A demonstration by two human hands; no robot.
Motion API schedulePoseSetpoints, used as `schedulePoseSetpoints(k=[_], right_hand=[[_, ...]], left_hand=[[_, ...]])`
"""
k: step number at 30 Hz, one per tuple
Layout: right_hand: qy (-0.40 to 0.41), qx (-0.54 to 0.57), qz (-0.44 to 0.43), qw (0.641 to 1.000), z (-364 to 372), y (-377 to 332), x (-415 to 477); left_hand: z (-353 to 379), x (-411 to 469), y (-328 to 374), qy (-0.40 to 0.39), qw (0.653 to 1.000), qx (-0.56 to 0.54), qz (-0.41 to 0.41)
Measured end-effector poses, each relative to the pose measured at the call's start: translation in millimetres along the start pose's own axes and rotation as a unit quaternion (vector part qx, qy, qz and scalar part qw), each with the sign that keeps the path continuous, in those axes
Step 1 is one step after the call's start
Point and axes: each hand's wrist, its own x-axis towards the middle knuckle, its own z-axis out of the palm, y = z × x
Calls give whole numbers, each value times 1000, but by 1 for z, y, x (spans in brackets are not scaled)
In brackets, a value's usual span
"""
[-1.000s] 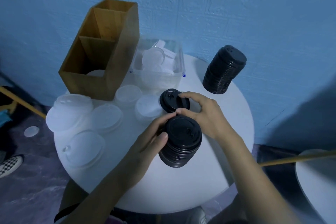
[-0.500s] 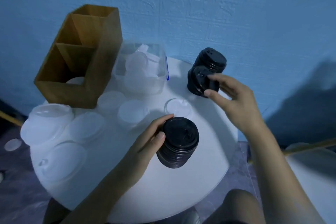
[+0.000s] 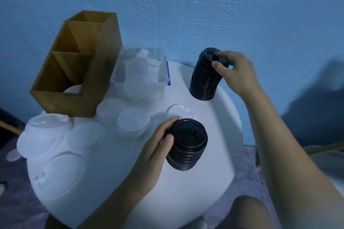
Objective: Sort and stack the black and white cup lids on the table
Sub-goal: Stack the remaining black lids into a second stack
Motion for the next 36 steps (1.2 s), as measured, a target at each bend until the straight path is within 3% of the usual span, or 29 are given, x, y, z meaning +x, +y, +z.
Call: schedulePoseSetpoints(k=[12, 25, 28, 31, 36], right_hand=[[-40, 86, 13, 995, 9, 6, 2], [-73, 118, 27, 990, -3, 9, -10], [-24, 92, 26, 995, -12, 4, -36], [13, 142, 10, 990, -16, -6, -89], [-90, 256, 60, 961, -5, -15, -170]], left_hand=[[26, 27, -12, 69, 992, 103, 28], [28, 31, -16, 67, 990, 118, 27], [29, 32, -16, 66, 990, 125, 24], [30, 33, -15, 66, 987, 144, 25], [36, 40, -15, 85, 972, 217, 20]])
